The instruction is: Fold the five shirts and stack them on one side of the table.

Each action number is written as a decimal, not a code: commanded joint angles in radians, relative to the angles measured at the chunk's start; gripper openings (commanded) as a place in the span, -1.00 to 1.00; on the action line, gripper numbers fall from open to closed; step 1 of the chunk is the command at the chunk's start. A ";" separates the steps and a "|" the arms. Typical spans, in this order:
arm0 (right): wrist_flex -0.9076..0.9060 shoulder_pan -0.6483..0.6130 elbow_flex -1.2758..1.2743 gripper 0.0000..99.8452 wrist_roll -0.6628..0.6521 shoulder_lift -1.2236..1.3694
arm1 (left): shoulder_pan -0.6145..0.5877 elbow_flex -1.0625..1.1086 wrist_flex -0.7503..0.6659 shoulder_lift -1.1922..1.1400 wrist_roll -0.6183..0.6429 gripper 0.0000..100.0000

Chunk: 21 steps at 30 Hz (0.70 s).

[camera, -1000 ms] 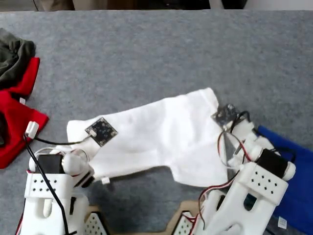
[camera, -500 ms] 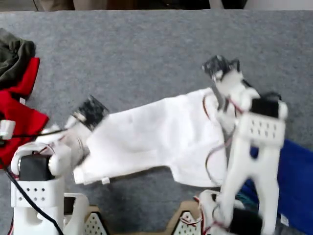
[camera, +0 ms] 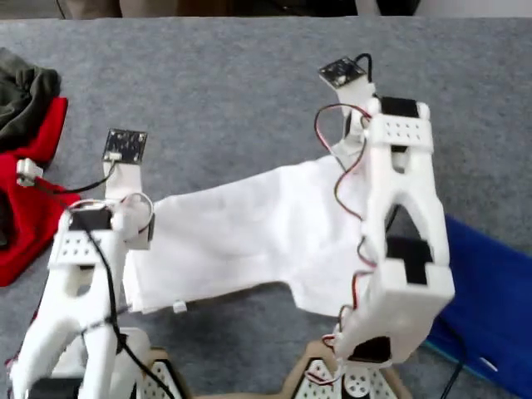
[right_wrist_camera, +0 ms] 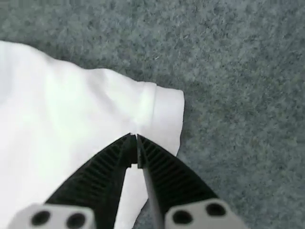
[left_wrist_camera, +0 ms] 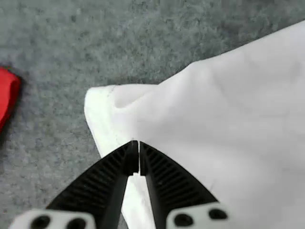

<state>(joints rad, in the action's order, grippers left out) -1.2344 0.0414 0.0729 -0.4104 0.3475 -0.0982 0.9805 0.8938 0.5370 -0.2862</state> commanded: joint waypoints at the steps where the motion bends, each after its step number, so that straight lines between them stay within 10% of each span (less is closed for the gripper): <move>1: 0.028 -0.005 0.104 -0.99 0.040 0.071 | -0.008 -0.012 -0.054 -0.120 0.041 -0.96; 21: -0.080 0.062 0.532 -0.99 -0.058 0.475 | -0.133 -0.068 -0.063 -0.225 0.038 -0.96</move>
<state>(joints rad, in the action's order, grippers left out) -1.2942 0.0752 0.5301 -0.4580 0.8155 -0.1672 0.9697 0.8186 0.3130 -0.2524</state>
